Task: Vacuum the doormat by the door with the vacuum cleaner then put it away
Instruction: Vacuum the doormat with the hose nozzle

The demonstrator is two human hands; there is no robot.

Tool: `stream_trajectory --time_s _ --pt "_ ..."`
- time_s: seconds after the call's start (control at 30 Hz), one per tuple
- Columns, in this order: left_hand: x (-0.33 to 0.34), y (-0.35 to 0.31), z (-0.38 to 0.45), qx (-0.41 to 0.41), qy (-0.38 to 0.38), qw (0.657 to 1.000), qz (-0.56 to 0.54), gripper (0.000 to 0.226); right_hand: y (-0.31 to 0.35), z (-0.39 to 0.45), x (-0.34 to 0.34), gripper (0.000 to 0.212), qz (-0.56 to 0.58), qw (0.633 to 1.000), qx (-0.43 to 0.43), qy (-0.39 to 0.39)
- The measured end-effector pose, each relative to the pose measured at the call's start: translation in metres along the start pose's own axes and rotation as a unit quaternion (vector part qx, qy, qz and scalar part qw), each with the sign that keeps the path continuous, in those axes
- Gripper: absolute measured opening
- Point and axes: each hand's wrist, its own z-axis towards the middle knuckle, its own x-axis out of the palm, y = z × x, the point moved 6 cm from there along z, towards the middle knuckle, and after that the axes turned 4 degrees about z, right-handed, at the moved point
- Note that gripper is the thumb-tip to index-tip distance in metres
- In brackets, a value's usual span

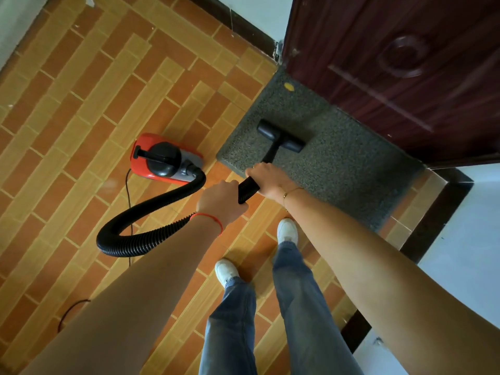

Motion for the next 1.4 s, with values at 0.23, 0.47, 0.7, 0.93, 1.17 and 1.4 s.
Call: stream_trajectory --time_s 0.23,0.47,0.7,0.93,1.17,1.4 --pt "-0.05 -0.073 0.067 0.008 -0.001 1.0 -0.009 0.012 -0.095 0.014 -0.054 0.007 -0.003 1.0 0.004 -0.004" --pt "-0.087 -0.126 0.121 0.008 -0.005 1.0 -0.015 0.012 -0.167 0.026 -0.098 0.01 -0.01 1.0 0.016 -0.011" --pt "-0.101 -0.151 0.138 0.01 -0.004 1.0 -0.016 0.01 -0.197 0.027 -0.112 0.004 -0.009 1.0 0.023 -0.002" --pt "-0.091 -0.15 0.12 0.018 0.004 0.999 -0.032 0.014 -0.184 0.011 -0.103 0.007 -0.018 1.0 0.009 0.017" --pt "-0.065 -0.128 0.078 0.024 -0.005 1.0 -0.006 0.015 -0.143 -0.012 -0.069 0.008 -0.008 1.0 0.003 0.026" --pt "-0.019 -0.095 0.015 0.036 0.012 0.999 0.016 0.014 -0.085 -0.046 -0.016 0.01 0.009 1.0 0.013 0.02"
